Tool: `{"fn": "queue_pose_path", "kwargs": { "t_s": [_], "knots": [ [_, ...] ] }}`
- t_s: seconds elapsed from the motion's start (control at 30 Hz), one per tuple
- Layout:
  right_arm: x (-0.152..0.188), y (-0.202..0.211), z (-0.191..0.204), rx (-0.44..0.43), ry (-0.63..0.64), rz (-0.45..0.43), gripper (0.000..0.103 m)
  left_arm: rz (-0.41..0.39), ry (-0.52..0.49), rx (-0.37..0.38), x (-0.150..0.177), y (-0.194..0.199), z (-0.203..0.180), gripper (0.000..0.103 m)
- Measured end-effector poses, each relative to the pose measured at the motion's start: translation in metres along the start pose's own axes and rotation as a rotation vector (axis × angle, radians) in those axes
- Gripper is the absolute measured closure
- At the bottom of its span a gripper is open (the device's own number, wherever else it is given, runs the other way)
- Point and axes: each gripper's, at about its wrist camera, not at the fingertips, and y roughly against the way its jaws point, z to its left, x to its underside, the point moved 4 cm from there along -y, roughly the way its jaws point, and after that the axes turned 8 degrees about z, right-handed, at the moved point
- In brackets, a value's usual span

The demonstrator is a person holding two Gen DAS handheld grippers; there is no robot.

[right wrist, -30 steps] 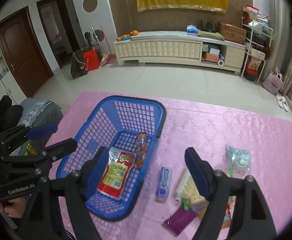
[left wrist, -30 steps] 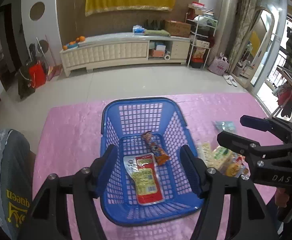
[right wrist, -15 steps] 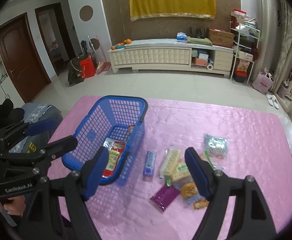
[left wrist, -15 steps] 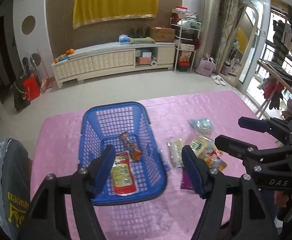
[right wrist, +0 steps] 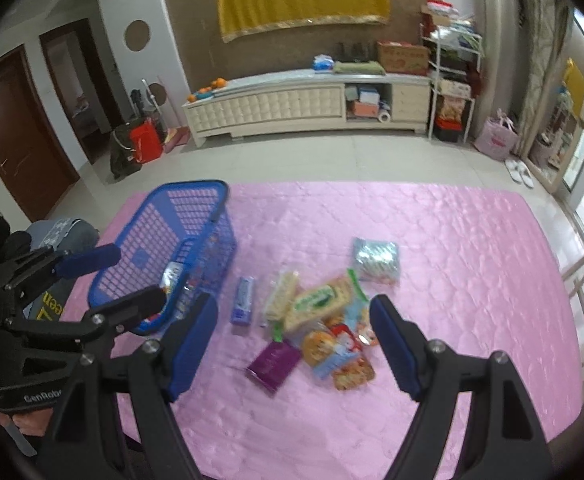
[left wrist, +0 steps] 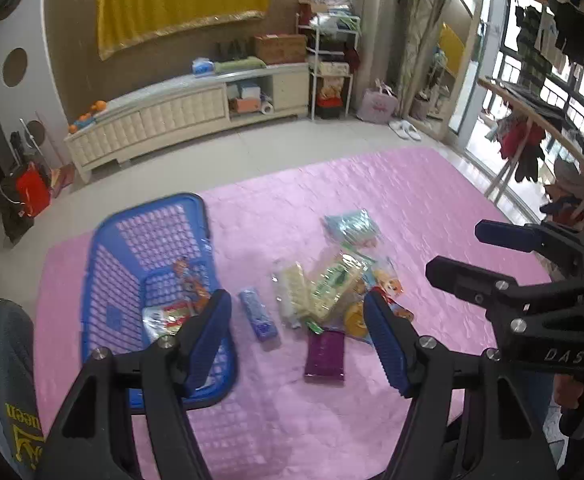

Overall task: Organize snacks
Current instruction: 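Move both tools back over the remaining snack pile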

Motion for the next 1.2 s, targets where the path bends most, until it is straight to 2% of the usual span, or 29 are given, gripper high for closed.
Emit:
{"fn": "queue_pose_path", "kwargs": {
  "t_s": [0.3, 0.37, 0.43, 0.53, 0.67, 0.83, 1.0, 1.2],
  "knots": [
    [0.033, -0.032, -0.049, 0.014, -0.068, 0.081, 0.021, 0.097, -0.032, 0.024, 0.004, -0.053, -0.039, 0.037],
    [0.042, -0.038, -0.061, 0.022, -0.086, 0.101, 0.021, 0.103, -0.053, 0.011, 0.006, -0.065, -0.046, 0.030],
    [0.050, -0.045, -0.071, 0.043, -0.103, 0.117, 0.021, 0.112, -0.063, 0.002, 0.009, -0.078, -0.050, 0.028],
    [0.064, -0.057, -0.086, 0.062, -0.128, 0.140, 0.021, 0.157, -0.056, 0.049, 0.017, -0.101, -0.054, 0.028],
    [0.077, -0.072, -0.097, 0.069, -0.145, 0.169, 0.021, 0.192, -0.073, 0.064, 0.026, -0.123, -0.058, 0.028],
    [0.087, -0.090, -0.104, 0.102, -0.152, 0.190, 0.021, 0.187, -0.197, 0.053, 0.039, -0.142, -0.070, 0.028],
    [0.094, -0.109, -0.108, 0.086, -0.182, 0.212, 0.021, 0.213, -0.240, 0.082, 0.040, -0.162, -0.079, 0.028],
    [0.101, -0.119, -0.125, 0.081, -0.237, 0.220, 0.021, 0.191, -0.364, 0.004, 0.033, -0.184, -0.088, 0.028]
  ]
}}
